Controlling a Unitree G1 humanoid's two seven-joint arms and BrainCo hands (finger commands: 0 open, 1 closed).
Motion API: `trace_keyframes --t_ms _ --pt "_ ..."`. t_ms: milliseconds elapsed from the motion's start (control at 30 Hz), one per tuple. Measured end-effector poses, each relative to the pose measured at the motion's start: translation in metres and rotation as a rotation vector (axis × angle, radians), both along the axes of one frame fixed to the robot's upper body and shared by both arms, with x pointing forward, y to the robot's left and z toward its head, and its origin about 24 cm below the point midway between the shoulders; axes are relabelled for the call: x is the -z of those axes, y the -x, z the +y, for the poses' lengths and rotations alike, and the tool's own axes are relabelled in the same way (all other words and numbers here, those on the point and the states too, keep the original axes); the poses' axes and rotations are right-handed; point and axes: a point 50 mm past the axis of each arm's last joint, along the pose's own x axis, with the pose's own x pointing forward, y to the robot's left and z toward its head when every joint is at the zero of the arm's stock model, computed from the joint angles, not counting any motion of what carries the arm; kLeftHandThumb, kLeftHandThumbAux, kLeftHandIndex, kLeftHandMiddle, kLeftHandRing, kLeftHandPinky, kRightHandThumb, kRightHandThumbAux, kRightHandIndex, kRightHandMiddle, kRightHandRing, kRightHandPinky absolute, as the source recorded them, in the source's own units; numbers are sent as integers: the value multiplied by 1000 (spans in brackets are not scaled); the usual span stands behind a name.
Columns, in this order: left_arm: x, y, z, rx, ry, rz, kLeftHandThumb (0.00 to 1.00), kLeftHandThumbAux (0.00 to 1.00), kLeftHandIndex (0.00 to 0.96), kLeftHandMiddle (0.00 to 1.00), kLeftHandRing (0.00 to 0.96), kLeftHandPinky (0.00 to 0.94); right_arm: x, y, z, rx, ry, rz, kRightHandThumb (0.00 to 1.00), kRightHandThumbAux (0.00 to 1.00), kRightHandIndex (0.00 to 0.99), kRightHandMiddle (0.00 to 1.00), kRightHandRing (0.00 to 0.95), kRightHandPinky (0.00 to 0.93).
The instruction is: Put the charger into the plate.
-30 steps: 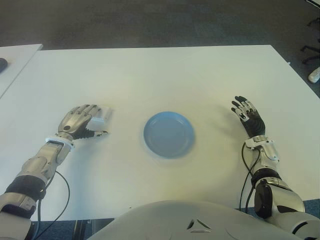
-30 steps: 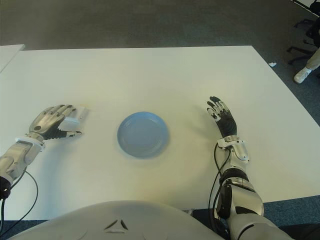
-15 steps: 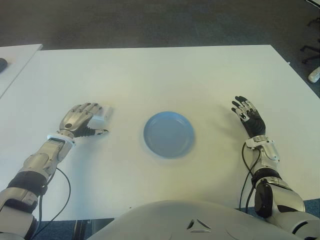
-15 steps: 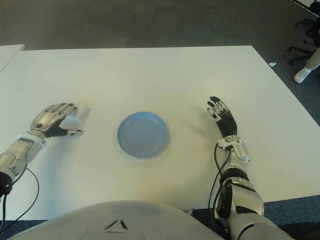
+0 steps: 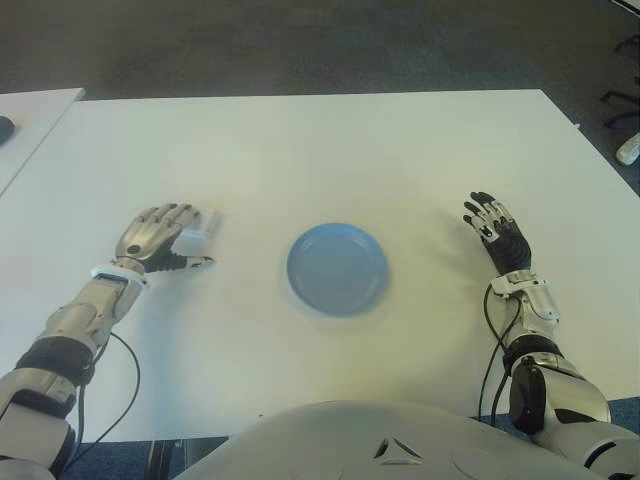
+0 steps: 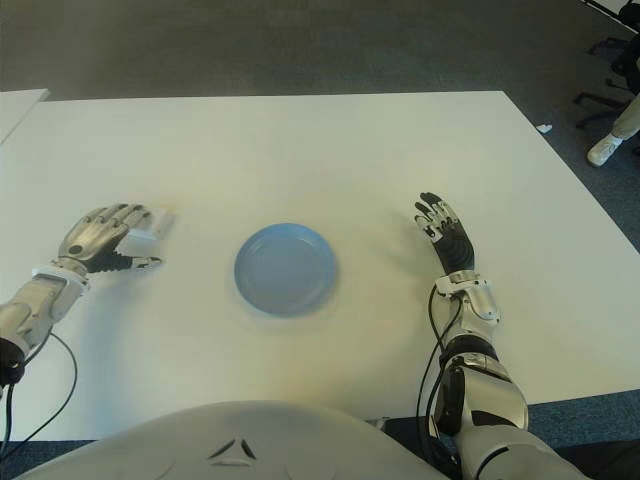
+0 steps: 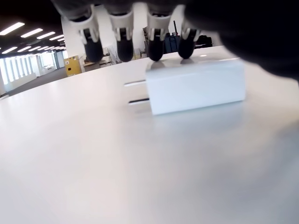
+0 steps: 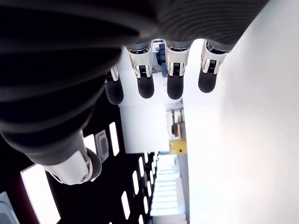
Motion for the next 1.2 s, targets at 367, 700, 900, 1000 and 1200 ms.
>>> trace_keyframes --t_ms 367,700,900,1000,1200 --pt "-2 -1 4 2 -23 -14 463 240 38 2 0 11 0 -2 1 5 -3 5 248 666 121 101 80 65" --pt "-5 -4 5 6 -36 -41 465 240 43 0 0 12 1 -3 3 13 -7 10 248 666 121 101 80 65" --pt "-9 -5 7 9 -49 -74 464 239 51 10 1 41 2 -4 3 14 -7 14 248 666 121 101 80 65" --pt "-14 -6 8 7 -51 -118 462 240 59 20 8 61 2 -4 4 12 -5 16 248 666 121 101 80 65" --pt "-24 -8 7 16 -32 -209 467 243 93 59 52 110 2 -5 5 10 -3 18 248 666 121 101 80 65"
